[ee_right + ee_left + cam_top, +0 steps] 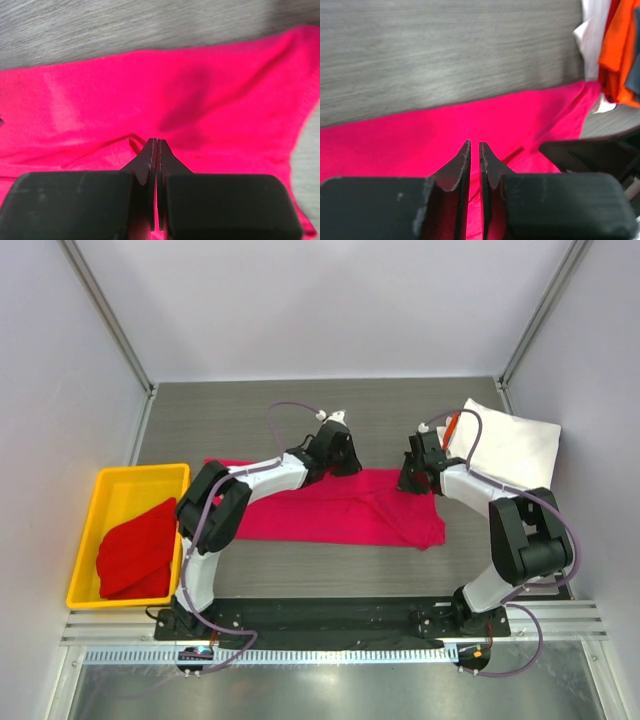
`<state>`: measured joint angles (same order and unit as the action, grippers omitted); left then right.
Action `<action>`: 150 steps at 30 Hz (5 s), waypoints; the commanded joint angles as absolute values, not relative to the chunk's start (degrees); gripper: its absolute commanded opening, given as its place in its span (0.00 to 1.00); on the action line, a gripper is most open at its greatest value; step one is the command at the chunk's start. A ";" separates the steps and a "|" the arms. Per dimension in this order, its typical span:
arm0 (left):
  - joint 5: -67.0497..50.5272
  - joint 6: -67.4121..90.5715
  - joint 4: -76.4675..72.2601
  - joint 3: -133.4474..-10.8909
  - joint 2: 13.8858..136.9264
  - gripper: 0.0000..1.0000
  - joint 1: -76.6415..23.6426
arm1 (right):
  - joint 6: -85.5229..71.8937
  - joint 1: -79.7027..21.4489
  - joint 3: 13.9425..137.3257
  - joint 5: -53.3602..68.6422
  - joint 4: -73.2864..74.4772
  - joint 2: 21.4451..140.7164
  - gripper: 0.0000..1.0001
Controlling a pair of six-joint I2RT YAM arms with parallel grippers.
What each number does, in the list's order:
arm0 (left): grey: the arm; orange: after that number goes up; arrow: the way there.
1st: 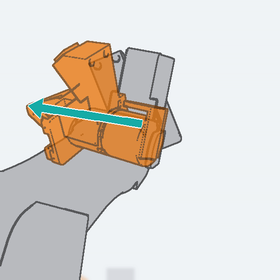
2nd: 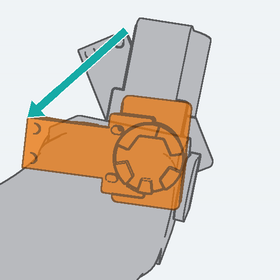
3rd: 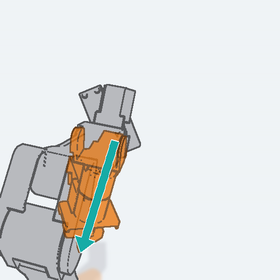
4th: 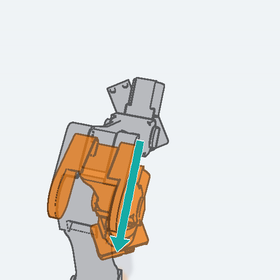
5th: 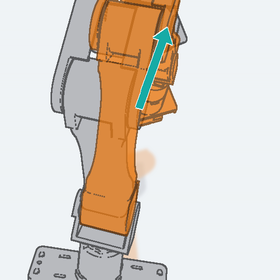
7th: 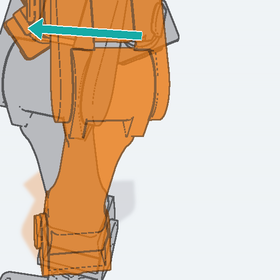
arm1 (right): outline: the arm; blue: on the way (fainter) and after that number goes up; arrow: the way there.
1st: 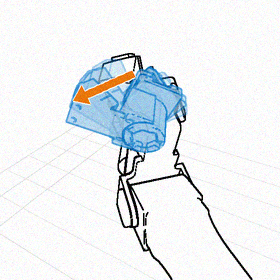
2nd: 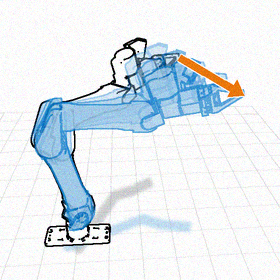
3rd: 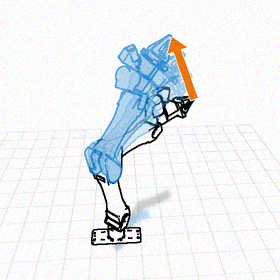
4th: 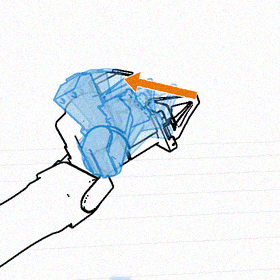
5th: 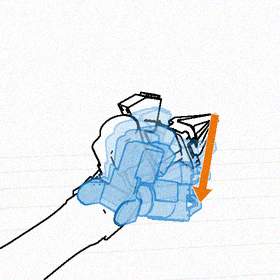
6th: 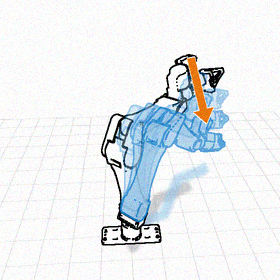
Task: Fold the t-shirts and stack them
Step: Fold the tshirt
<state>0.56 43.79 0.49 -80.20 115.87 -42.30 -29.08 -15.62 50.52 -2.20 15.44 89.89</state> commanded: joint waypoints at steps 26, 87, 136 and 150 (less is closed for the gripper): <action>-9.84 44.56 18.54 -95.62 128.84 0.00 -42.36 | -31.29 -16.52 51.33 18.09 11.51 94.23 0.01; -11.08 42.28 13.63 -90.80 122.00 0.03 -41.57 | -30.50 -29.00 49.04 1.59 34.19 68.39 0.47; 3.25 58.10 25.40 -90.00 118.83 0.39 -54.05 | -32.78 -11.52 49.40 -2.46 19.43 84.46 0.01; 7.38 54.15 27.16 -89.48 117.16 0.00 -53.96 | -32.87 -11.34 47.81 -1.06 17.40 87.63 0.01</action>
<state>5.10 55.99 26.70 -88.86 118.89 -54.26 -32.93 -11.51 47.88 -1.52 19.70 87.72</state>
